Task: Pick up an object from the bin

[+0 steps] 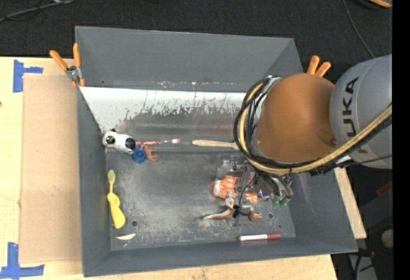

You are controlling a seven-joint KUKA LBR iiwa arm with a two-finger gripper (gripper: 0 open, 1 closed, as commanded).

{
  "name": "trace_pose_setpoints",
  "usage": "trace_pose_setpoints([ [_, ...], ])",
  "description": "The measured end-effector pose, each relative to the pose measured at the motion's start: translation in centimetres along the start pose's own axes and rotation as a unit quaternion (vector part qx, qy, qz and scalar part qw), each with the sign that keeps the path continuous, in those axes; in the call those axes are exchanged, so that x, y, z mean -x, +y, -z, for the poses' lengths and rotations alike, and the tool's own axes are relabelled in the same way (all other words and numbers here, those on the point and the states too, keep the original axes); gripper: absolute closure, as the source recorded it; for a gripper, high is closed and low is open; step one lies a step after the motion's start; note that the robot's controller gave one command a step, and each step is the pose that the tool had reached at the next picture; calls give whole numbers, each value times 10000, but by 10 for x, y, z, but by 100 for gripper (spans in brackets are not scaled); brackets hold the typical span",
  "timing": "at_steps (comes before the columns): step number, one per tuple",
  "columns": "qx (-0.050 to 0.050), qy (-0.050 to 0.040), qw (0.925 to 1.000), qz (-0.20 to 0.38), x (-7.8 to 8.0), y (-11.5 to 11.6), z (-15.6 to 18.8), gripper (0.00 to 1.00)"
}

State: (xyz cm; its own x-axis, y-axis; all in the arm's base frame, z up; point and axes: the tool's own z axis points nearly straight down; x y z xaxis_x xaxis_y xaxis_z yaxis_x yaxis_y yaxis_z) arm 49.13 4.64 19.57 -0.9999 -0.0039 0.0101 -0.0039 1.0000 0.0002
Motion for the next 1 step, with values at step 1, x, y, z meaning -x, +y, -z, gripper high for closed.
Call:
trace_pose_setpoints([
  [1,2,-38,10000,-11,2,0,4,0],
])
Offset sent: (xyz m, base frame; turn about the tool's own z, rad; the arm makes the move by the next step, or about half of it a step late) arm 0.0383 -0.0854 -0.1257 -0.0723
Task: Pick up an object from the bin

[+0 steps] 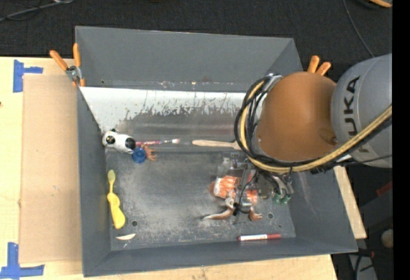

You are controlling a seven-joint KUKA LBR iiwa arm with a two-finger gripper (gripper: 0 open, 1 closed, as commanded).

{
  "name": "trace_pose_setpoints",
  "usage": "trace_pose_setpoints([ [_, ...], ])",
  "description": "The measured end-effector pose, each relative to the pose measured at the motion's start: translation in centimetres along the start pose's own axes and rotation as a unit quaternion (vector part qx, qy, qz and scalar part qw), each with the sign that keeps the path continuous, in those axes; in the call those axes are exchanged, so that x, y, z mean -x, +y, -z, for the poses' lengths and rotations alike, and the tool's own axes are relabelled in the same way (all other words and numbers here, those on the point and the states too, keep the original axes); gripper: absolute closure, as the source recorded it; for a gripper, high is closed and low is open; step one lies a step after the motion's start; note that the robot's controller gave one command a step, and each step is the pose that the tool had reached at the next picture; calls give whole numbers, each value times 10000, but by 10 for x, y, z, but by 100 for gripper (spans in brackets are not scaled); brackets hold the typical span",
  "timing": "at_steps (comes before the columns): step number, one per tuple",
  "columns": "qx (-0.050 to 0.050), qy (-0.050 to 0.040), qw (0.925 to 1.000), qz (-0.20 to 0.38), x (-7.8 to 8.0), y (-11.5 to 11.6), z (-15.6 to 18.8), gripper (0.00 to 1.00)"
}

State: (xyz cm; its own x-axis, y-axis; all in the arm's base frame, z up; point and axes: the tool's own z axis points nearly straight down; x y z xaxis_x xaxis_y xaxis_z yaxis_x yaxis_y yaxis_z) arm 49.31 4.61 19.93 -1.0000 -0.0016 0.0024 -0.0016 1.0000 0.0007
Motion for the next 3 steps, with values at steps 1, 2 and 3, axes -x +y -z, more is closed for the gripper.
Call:
trace_pose_setpoints([
  [1,-1,-18,9997,224,22,-47,-71,0],
  [2,16,-45,9933,1152,57,-91,-129,0],
  [3,12,5,9759,2182,86,-113,-130,0],
])
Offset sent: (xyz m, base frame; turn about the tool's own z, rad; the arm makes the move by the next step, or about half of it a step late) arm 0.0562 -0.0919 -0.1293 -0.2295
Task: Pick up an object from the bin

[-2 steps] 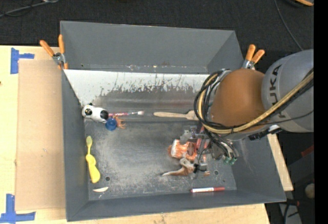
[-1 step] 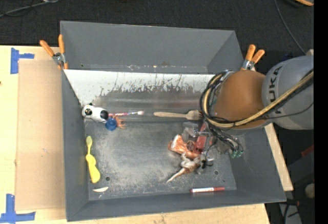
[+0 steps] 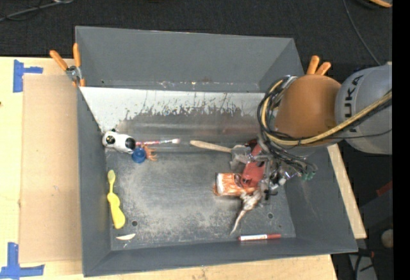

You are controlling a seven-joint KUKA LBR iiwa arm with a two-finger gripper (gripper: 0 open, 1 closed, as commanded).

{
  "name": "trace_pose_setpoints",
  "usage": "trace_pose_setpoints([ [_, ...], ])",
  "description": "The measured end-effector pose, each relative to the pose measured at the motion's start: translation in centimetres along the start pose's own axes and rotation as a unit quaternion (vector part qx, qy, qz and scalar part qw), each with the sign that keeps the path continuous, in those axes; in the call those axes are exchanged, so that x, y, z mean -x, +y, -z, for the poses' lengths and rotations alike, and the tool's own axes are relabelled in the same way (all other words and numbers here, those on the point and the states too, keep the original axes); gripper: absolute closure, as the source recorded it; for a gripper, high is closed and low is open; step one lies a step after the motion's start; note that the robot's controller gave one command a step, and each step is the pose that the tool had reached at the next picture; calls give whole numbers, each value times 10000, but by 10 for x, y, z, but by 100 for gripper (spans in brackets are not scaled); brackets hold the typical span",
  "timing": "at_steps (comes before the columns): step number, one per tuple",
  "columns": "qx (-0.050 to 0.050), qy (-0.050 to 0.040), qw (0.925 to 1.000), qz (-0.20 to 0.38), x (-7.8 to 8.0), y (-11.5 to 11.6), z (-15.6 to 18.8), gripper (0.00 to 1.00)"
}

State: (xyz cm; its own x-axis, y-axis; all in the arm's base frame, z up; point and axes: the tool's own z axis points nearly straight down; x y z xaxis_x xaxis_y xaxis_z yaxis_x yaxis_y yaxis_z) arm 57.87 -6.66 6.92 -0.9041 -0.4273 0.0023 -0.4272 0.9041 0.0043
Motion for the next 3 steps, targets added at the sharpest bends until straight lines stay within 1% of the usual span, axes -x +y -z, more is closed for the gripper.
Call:
trace_pose_setpoints([
  [1,-2,-22,9969,791,-33,28,0,0],
  [2,32,3,10000,49,-2,4,-2,100],
  [3,34,2,10000,44,-2,3,-2,100],
])
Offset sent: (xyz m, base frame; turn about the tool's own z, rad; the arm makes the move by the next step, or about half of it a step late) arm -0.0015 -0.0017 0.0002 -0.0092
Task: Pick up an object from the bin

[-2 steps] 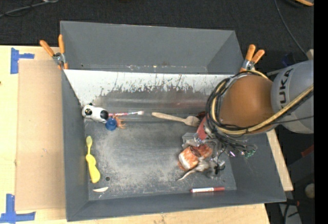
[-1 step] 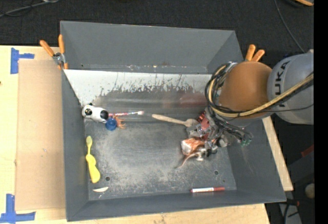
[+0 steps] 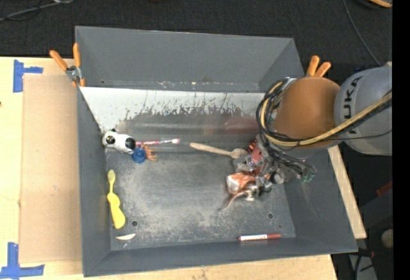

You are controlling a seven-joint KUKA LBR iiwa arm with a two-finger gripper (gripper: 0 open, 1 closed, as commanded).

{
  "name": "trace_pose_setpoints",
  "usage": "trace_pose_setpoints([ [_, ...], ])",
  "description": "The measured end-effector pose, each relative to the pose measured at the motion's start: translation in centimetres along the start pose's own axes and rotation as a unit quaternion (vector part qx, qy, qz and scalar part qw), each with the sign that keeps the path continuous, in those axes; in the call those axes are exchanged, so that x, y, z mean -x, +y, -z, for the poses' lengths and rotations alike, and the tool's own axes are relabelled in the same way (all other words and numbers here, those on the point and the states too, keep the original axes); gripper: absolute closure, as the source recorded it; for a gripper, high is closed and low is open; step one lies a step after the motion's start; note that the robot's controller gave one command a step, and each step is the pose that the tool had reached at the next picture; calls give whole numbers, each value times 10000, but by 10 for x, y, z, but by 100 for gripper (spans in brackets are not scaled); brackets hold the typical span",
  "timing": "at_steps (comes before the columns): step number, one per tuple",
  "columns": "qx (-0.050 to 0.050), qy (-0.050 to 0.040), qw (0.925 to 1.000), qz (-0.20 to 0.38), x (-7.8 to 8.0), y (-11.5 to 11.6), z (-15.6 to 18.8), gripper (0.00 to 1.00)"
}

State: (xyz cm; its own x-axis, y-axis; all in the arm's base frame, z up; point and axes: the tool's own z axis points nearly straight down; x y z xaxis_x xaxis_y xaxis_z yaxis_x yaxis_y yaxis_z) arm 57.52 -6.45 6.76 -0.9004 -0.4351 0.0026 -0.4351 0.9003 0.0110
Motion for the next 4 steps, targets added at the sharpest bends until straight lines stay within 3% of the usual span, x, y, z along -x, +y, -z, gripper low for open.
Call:
trace_pose_setpoints([
  [4,28,19,10000,-28,-1,3,34,100],
])
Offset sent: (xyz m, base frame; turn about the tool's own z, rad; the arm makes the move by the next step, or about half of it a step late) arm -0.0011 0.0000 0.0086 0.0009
